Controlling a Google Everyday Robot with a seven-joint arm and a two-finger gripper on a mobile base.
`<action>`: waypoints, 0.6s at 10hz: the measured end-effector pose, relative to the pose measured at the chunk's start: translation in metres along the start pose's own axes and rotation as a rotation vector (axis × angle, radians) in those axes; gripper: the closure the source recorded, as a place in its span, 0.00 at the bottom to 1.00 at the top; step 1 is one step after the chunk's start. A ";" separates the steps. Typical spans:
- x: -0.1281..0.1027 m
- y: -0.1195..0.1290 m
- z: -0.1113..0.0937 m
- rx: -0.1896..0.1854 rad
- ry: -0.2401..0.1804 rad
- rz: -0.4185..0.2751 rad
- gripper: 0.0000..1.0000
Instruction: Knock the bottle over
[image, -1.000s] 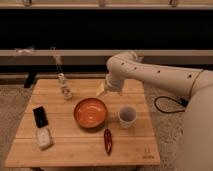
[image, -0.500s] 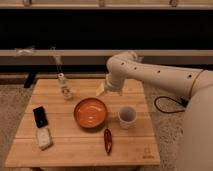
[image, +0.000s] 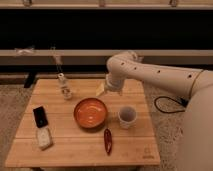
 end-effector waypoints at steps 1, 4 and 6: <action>0.000 0.000 0.000 0.000 0.000 0.000 0.20; 0.001 -0.001 -0.001 0.001 0.001 -0.005 0.20; 0.019 0.000 -0.001 0.006 -0.006 -0.064 0.20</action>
